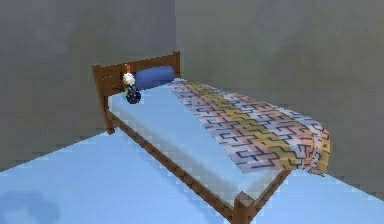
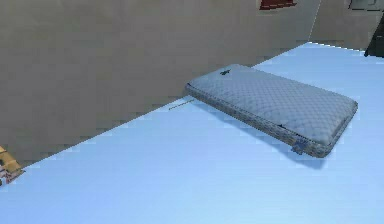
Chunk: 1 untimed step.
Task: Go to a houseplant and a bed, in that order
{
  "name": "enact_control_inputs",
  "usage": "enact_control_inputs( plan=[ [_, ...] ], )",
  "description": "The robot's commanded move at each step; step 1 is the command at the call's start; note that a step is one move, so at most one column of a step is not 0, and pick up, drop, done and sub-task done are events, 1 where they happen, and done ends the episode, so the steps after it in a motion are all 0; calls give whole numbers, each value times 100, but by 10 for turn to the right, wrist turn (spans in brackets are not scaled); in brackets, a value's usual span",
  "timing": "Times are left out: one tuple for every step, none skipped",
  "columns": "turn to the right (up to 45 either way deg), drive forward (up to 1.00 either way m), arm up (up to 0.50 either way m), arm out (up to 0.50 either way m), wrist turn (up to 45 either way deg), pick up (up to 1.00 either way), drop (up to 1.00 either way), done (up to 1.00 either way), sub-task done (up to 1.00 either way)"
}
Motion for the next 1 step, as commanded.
enact_control_inputs(
  plan=[
    [0, 0, 0, 0, 0, 0, 0, 100, 0]
  ],
)
